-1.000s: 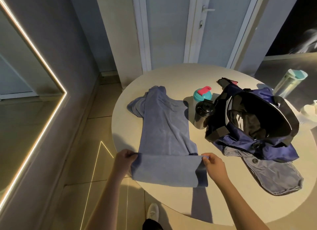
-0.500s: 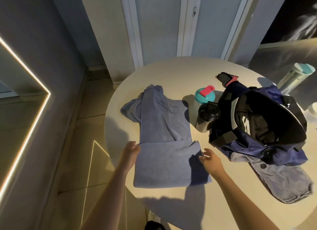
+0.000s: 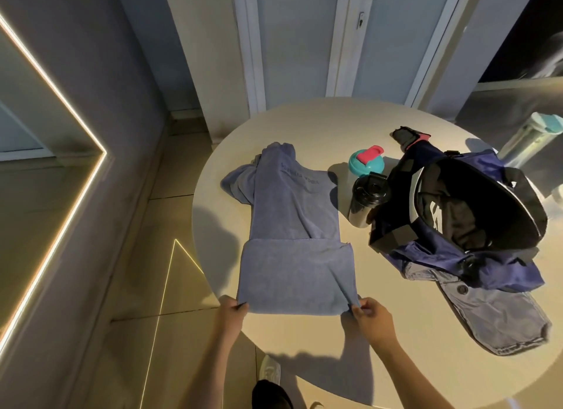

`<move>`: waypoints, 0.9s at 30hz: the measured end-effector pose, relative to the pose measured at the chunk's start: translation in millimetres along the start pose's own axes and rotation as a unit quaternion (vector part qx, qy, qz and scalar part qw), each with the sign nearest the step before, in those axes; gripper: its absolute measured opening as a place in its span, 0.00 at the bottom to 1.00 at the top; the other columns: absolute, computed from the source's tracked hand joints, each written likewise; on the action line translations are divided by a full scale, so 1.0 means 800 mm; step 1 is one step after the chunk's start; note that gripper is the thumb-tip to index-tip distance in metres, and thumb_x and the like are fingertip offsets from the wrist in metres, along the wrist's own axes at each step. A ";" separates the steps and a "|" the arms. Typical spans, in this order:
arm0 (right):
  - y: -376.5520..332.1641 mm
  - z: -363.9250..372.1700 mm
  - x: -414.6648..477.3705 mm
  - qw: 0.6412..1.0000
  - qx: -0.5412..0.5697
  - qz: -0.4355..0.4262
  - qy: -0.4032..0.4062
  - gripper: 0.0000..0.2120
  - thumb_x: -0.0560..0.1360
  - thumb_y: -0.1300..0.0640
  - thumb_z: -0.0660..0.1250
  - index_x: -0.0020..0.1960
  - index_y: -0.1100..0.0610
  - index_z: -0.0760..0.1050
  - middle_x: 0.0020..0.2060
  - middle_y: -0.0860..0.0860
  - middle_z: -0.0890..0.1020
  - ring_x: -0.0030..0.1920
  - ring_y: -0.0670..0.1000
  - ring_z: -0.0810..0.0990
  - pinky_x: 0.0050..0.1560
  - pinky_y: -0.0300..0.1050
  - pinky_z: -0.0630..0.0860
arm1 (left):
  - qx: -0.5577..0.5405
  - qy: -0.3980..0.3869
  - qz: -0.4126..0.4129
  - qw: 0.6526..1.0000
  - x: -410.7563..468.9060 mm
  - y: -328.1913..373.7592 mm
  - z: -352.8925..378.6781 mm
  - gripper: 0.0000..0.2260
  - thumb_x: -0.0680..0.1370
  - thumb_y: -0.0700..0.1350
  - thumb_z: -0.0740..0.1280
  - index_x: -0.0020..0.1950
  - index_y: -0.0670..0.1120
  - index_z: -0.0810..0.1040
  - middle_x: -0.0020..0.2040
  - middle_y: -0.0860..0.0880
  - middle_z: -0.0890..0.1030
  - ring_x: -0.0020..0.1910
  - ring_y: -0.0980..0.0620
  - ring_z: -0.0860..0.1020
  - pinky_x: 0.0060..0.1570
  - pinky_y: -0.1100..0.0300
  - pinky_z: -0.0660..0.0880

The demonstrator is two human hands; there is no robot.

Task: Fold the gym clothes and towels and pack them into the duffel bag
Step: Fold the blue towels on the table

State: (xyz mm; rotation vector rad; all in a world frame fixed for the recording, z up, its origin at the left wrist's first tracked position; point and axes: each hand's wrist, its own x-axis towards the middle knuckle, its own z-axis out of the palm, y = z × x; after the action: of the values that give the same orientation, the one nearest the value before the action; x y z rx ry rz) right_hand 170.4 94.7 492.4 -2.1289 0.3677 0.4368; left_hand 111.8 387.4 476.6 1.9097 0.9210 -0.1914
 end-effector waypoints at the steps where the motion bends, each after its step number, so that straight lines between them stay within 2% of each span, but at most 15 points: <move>1: 0.000 0.000 -0.002 1.000 0.013 -0.005 -0.003 0.09 0.76 0.61 0.65 0.37 0.57 0.73 0.32 0.52 0.79 0.37 0.54 0.76 0.36 0.41 0.70 | -0.029 -0.001 -0.013 1.000 -0.001 0.001 -0.001 0.19 0.77 0.32 0.62 0.33 0.46 0.57 0.28 0.50 0.59 0.27 0.52 0.58 0.28 0.61 0.57; 4: 0.002 -0.002 -0.003 1.000 -0.024 -0.014 -0.008 0.09 0.78 0.59 0.62 0.39 0.59 0.73 0.34 0.52 0.79 0.38 0.55 0.76 0.35 0.41 0.69 | -0.046 0.042 -0.029 0.998 -0.007 0.004 -0.011 0.16 0.77 0.36 0.64 0.32 0.43 0.63 0.25 0.48 0.66 0.25 0.50 0.64 0.23 0.64 0.59; 7: 0.006 -0.005 -0.003 0.997 -0.080 -0.007 0.001 0.09 0.77 0.59 0.61 0.41 0.61 0.74 0.36 0.54 0.79 0.39 0.56 0.76 0.37 0.45 0.67 | 0.018 0.122 0.004 0.992 -0.023 0.009 -0.031 0.11 0.74 0.39 0.67 0.32 0.42 0.72 0.29 0.44 0.77 0.28 0.49 0.72 0.27 0.59 0.63; 10: 0.007 -0.002 -0.009 0.995 -0.102 -0.004 -0.006 0.09 0.76 0.59 0.62 0.39 0.61 0.74 0.35 0.55 0.79 0.37 0.55 0.75 0.34 0.44 0.68 | 0.064 0.151 0.023 0.986 -0.033 0.011 -0.038 0.09 0.73 0.38 0.67 0.34 0.42 0.72 0.30 0.47 0.74 0.28 0.52 0.70 0.26 0.61 0.61; 14: 0.008 0.007 -0.020 0.990 -0.140 -0.020 -0.014 0.12 0.77 0.56 0.61 0.37 0.61 0.73 0.35 0.55 0.78 0.35 0.54 0.73 0.31 0.44 0.65 | 0.090 0.158 0.012 0.983 -0.039 0.005 -0.031 0.10 0.73 0.37 0.67 0.33 0.43 0.70 0.29 0.49 0.72 0.28 0.52 0.69 0.26 0.61 0.62; 18: 0.003 0.008 -0.020 0.975 -0.218 -0.022 -0.027 0.12 0.78 0.54 0.59 0.36 0.54 0.68 0.36 0.51 0.71 0.38 0.54 0.72 0.34 0.45 0.65 | 0.194 0.112 -0.002 0.975 -0.036 0.000 -0.028 0.05 0.76 0.42 0.66 0.43 0.42 0.72 0.37 0.48 0.75 0.32 0.53 0.71 0.26 0.65 0.62; 19: 0.002 0.009 -0.018 0.973 -0.231 -0.018 -0.025 0.11 0.78 0.54 0.59 0.37 0.54 0.68 0.37 0.51 0.71 0.40 0.54 0.72 0.36 0.45 0.67 | 0.210 0.111 0.006 0.971 -0.032 0.001 -0.028 0.05 0.76 0.42 0.65 0.46 0.41 0.73 0.42 0.46 0.76 0.37 0.50 0.73 0.29 0.63 0.65; 21: -0.003 0.011 -0.015 0.964 -0.265 -0.023 -0.002 0.07 0.76 0.56 0.59 0.47 0.58 0.73 0.43 0.53 0.73 0.45 0.56 0.73 0.39 0.45 0.69 | 0.234 0.113 0.049 0.964 -0.017 0.001 -0.025 0.10 0.76 0.42 0.65 0.55 0.40 0.75 0.51 0.43 0.77 0.48 0.44 0.76 0.38 0.58 0.70; 24: -0.016 0.012 -0.002 0.946 -0.314 -0.084 0.015 0.17 0.77 0.57 0.59 0.65 0.56 0.68 0.58 0.55 0.73 0.55 0.56 0.73 0.45 0.46 0.71 | 0.256 0.082 0.132 0.954 0.012 0.018 -0.022 0.16 0.76 0.41 0.64 0.64 0.43 0.73 0.62 0.45 0.75 0.57 0.43 0.74 0.50 0.51 0.74; 27: -0.044 0.019 0.020 0.921 -0.355 -0.158 -0.021 0.24 0.78 0.54 0.60 0.72 0.55 0.62 0.70 0.53 0.67 0.64 0.56 0.69 0.58 0.47 0.71 | 0.291 0.030 0.202 0.935 0.040 0.055 -0.022 0.21 0.77 0.43 0.62 0.70 0.47 0.68 0.70 0.50 0.67 0.66 0.48 0.69 0.62 0.52 0.69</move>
State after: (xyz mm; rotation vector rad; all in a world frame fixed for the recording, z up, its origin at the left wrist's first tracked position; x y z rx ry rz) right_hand 196.8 124.7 503.0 -2.8114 -0.2054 0.4672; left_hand 159.5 407.6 501.4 2.6237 0.5154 -0.1712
